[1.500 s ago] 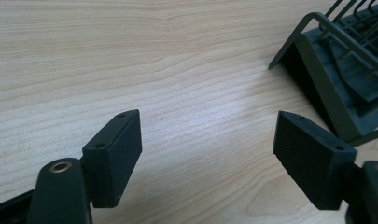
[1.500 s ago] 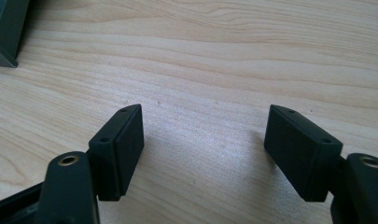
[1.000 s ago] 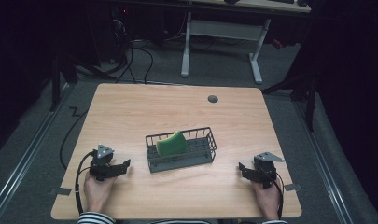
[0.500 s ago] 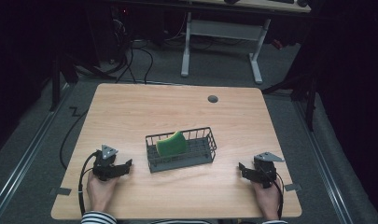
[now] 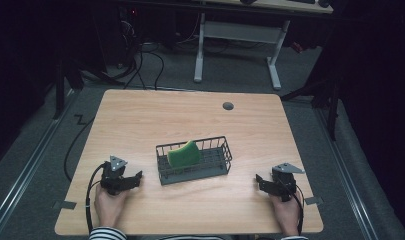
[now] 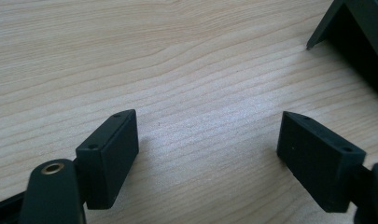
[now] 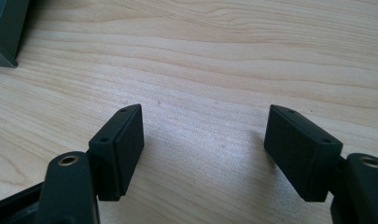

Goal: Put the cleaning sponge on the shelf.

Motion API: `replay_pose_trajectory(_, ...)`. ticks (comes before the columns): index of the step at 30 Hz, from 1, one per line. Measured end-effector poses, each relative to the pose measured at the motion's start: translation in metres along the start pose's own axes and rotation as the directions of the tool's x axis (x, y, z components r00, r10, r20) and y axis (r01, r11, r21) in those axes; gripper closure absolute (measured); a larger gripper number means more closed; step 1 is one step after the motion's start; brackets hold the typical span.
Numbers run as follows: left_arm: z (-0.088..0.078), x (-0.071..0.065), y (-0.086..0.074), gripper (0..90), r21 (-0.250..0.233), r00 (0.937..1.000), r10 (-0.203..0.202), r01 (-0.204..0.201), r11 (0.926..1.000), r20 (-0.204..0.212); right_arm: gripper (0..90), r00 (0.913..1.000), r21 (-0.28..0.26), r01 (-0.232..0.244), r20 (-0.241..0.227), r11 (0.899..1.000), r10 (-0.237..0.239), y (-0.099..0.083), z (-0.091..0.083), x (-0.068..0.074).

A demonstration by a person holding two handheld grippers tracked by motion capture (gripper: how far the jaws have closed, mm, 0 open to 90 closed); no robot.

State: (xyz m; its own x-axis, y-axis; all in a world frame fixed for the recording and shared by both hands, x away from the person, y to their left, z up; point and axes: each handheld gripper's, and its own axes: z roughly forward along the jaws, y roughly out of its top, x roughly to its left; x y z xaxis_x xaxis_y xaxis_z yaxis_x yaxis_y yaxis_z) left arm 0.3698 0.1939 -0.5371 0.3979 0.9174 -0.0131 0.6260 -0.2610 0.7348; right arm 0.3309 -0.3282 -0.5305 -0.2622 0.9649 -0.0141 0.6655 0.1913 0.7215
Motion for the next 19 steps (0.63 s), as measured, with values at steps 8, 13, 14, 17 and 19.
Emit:
replay_pose_trajectory(8, -0.0001, -0.0005, -0.0002, 20.6, 0.001, 1.0000, -0.004, 0.004, 1.0000, -0.002, 28.5, 1.0000, 0.000, 0.000, 0.000, 1.000, 0.000, 0.0000, 0.0000, -0.0001)
replay_pose_trajectory(13, -0.0001, -0.0005, -0.0002, 20.6, 0.001, 1.0000, -0.004, 0.004, 1.0000, -0.001, 28.5, 1.0000, -0.001, 0.001, 0.000, 1.000, -0.001, 0.0000, 0.0000, -0.0001)
replay_pose_trajectory(14, -0.0001, -0.0005, -0.0002, 20.5, 0.001, 1.0000, -0.003, 0.003, 1.0000, -0.001, 28.5, 1.0000, -0.001, 0.002, 0.000, 1.000, -0.002, 0.0000, 0.0000, -0.0002)
replay_pose_trajectory(17, -0.0001, -0.0008, -0.0001, 20.4, 0.002, 1.0000, -0.002, 0.002, 1.0000, -0.003, 28.5, 1.0000, 0.001, 0.001, 0.000, 1.000, -0.001, 0.0000, -0.0001, -0.0001)
replay_pose_trajectory(19, -0.0001, -0.0008, -0.0001, 20.3, 0.003, 1.0000, -0.001, 0.001, 1.0000, -0.003, 28.6, 1.0000, 0.000, 0.001, 0.000, 1.000, -0.001, 0.0000, 0.0000, -0.0001)
